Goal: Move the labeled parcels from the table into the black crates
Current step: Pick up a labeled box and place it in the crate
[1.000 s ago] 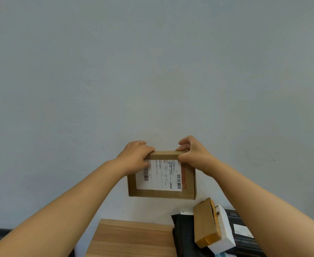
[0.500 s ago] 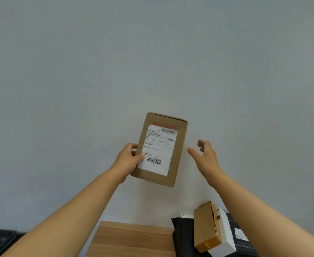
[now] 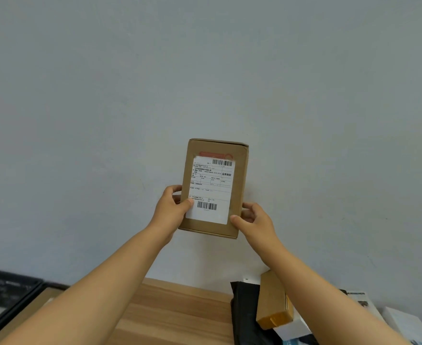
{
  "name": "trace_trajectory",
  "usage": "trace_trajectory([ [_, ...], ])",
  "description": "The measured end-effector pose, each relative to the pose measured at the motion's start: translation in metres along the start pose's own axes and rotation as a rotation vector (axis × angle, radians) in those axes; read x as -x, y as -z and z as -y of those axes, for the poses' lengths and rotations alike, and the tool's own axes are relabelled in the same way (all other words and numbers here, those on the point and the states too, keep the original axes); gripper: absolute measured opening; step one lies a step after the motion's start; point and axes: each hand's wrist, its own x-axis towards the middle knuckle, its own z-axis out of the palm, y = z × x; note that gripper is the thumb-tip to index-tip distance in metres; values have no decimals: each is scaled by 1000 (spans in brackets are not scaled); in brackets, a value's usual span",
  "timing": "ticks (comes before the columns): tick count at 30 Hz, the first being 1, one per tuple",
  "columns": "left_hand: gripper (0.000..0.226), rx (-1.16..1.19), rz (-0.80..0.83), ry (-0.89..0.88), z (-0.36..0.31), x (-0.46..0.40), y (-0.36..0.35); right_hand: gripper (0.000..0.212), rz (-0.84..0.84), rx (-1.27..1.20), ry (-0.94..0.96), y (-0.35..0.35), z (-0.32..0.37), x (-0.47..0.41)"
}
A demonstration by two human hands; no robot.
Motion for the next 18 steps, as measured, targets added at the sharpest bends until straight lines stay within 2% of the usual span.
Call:
trace_trajectory([
  [9, 35, -79, -89, 82, 28, 36, 55, 35, 157, -67, -60, -49, -17, 16],
  [18, 33, -101, -174, 125, 53, 75, 175, 38, 296, -59, -79, -158, 2, 52],
])
